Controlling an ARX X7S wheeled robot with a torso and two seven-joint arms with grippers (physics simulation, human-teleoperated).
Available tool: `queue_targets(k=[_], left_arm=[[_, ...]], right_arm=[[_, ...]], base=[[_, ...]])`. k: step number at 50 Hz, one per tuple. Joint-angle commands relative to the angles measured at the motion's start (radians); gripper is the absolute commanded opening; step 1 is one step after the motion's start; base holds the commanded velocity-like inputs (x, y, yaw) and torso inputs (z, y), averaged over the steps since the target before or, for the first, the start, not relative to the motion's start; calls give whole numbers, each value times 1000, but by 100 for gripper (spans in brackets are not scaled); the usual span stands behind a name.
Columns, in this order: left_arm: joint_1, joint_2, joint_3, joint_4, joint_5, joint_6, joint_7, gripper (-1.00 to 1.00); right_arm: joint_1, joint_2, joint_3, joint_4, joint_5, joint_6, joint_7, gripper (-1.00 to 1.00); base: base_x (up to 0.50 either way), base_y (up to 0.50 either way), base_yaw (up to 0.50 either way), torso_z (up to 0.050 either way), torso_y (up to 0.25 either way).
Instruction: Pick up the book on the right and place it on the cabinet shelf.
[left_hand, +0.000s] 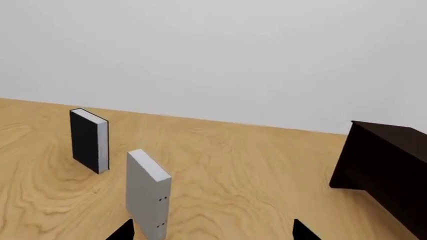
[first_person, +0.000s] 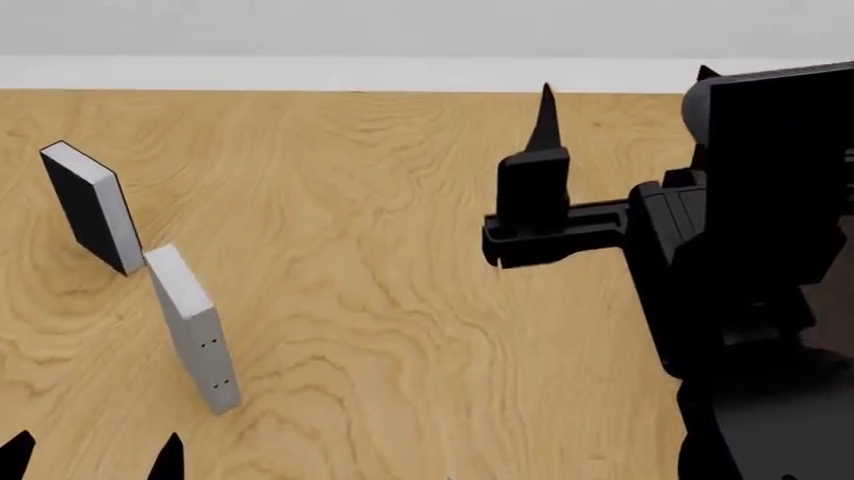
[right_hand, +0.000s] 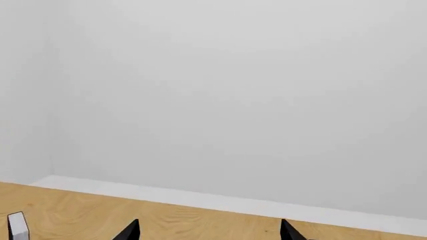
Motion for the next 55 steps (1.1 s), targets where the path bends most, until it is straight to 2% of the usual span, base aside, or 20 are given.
queue_targets(k=[1,28,55], left_arm=[[-6,-15,14,5,-7,9,-19,100],[-37,-51,59,8,-34,16,-81,100],[-36,-86,93,5,-33,62,-106,100]], right_arm=[[-11,-3,8,-7,13,7,5,100],[-55,2,32,-22,38,-3,5,100],[-60,6,19,-38,73,11,1,100]], base=[[309,0,0,0,0],[266,0,0,0,1],[-1,0,0,0,0]])
